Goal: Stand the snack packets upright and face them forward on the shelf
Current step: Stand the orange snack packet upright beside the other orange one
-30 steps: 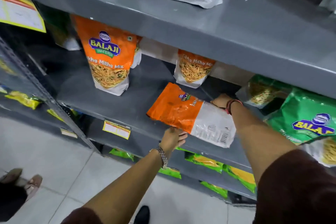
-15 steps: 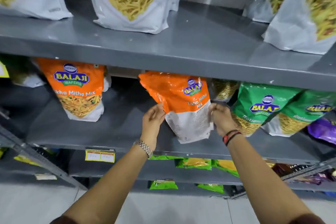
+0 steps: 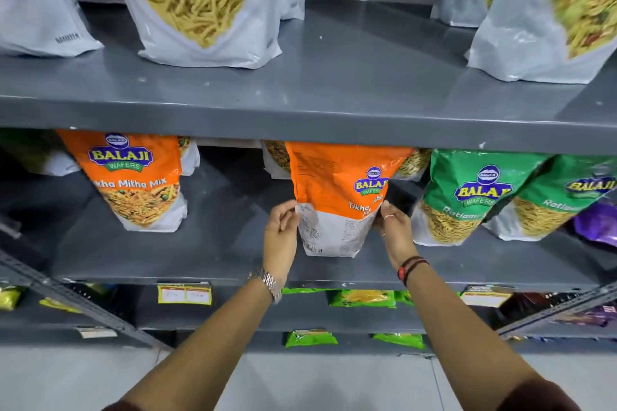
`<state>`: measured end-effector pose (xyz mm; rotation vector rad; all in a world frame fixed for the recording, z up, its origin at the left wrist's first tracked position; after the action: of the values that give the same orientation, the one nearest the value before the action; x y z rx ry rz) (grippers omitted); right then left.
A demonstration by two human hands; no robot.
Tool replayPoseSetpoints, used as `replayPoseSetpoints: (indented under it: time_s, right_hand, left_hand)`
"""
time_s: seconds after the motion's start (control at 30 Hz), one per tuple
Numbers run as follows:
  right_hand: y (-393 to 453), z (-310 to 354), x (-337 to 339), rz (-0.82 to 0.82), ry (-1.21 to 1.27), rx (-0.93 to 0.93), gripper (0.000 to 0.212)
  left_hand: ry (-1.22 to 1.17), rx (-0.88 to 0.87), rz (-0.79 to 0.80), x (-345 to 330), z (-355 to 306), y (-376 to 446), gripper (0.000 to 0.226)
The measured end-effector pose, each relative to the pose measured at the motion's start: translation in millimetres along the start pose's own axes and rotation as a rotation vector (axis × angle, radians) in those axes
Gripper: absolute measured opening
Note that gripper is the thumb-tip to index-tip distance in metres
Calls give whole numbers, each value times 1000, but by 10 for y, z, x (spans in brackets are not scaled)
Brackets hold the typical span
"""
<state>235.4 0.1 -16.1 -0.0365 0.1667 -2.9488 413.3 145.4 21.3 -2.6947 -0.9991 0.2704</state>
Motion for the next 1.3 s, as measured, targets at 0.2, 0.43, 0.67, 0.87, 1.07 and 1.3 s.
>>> replayPoseSetpoints:
  time_s: [0.2,0.43,0.67,0.87,1.07,1.3]
  right_hand:
    - [-370,-126,41,-83,-56,13,32]
    - [-830,-194,-113,-12,56,46,31]
    - [-879,-206,-303,-30,54,60,30]
    - [-568,-55,73,-140,81,48,30]
    - [51,267,-237,114,33,-60,68]
    - [-60,249,-500,362,56,-167,86]
  left_hand:
    - [74,277,132,-177,621,-249,45]
    - [121,305,168,-394,416,147,43]
    - [205,378,177,-369,347,394,62]
    - [81,366,112,-10,615,127,64]
    - [102,186,283,-211,532,-458,45]
    - [24,240,279,-572,518,-493,77]
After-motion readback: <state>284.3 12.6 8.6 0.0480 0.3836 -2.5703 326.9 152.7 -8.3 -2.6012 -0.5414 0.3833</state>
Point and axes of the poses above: each hand's wrist, its own y-axis towards the middle knuckle, its own x-axis out of the back of the hand, z = x × y, the point moved 6 cm from there along y, towards the middle knuckle, and after that the axes turned 8 degrees about x, right-handed, at the moved point
